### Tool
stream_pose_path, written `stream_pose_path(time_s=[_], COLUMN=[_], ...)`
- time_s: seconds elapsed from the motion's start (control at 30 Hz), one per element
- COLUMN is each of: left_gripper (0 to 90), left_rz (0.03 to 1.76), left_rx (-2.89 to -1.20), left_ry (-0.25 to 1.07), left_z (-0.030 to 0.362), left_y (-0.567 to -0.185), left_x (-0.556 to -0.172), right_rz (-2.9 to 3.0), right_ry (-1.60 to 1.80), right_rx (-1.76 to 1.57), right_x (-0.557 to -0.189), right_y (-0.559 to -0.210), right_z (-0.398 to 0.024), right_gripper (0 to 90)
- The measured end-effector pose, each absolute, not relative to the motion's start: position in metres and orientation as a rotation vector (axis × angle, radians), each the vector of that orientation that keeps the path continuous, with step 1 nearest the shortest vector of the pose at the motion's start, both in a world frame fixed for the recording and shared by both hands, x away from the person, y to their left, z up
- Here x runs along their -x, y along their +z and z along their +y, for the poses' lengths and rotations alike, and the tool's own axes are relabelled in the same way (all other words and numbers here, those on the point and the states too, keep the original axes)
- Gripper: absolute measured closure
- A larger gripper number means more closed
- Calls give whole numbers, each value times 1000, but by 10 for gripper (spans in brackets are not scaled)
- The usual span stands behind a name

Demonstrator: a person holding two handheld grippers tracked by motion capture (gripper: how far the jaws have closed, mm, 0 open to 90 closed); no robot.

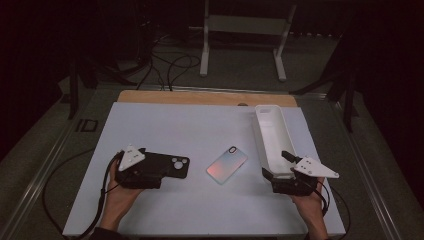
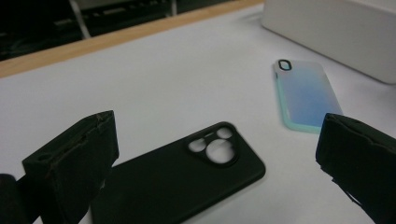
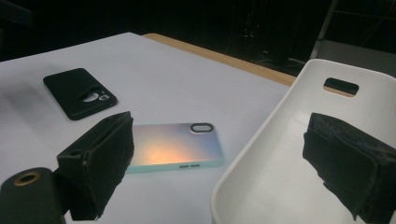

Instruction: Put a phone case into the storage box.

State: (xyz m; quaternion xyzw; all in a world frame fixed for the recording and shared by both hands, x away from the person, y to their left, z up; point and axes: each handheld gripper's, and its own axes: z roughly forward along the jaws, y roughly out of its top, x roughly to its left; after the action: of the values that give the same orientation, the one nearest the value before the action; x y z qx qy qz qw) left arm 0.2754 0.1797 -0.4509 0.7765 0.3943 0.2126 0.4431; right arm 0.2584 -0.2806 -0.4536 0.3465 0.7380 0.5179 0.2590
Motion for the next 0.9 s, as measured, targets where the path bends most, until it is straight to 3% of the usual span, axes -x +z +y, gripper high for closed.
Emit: stream_pose_path(time_s=[0.5, 0.9], left_gripper=[0, 0], left_rz=[906, 874], left_rx=[-2152, -2313], left_ry=[475, 385], left_z=[92, 29], left_y=[-454, -478], left_x=[-310, -336], right_rz=[2000, 1997], right_ry=[1402, 1406], right_rx=[-939, -944], right_x=[-259, -259], right_y=[-454, -454], right_z=[-282, -284], right_gripper=[88, 88])
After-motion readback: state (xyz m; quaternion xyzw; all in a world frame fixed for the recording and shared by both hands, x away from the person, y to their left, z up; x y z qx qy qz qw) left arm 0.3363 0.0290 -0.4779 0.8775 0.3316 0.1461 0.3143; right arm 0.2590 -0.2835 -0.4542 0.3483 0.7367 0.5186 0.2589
